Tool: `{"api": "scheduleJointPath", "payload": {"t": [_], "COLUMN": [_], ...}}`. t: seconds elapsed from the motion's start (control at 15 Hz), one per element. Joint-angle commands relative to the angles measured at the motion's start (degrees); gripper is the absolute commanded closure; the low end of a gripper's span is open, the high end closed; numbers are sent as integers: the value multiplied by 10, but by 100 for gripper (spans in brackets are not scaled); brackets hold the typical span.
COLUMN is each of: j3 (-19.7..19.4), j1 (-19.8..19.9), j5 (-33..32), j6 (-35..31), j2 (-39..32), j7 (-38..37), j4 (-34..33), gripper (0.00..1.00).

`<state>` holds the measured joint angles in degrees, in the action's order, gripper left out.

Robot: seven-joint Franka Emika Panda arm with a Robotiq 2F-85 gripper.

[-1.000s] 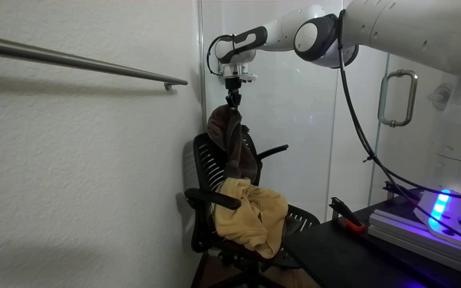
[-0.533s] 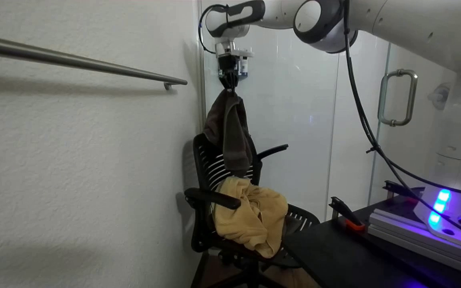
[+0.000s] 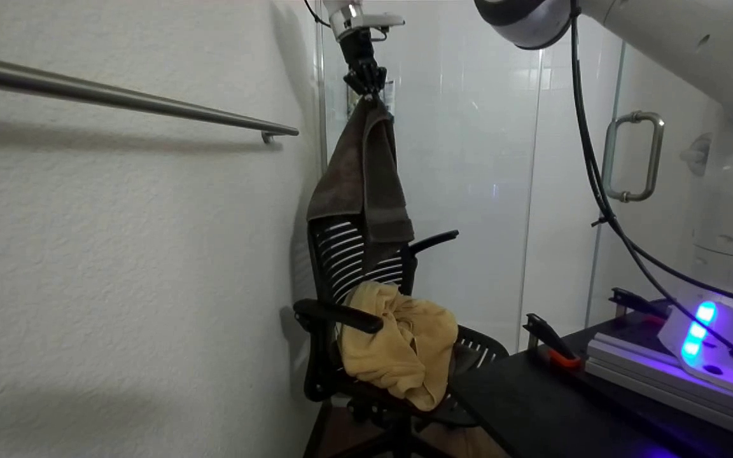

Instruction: Remove the towel from the backrest of the chair and put it on the sink

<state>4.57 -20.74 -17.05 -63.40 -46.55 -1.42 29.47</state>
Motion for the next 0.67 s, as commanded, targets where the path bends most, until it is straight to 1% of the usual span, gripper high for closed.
{"api": "scheduleJointPath", "payload": {"t": [0.0,0.13,0.27,0.6], "j3": [-2,3,8,14], "j1": [-11,-10,0,64], "j5": [14,31,64,200], "j6": [97,148,183,219], "j2": [51,66,76,82], "j7": [-101,-157,-214,-331], "j4": [24,23,21,20], "gripper": [98,98,98,98]}}
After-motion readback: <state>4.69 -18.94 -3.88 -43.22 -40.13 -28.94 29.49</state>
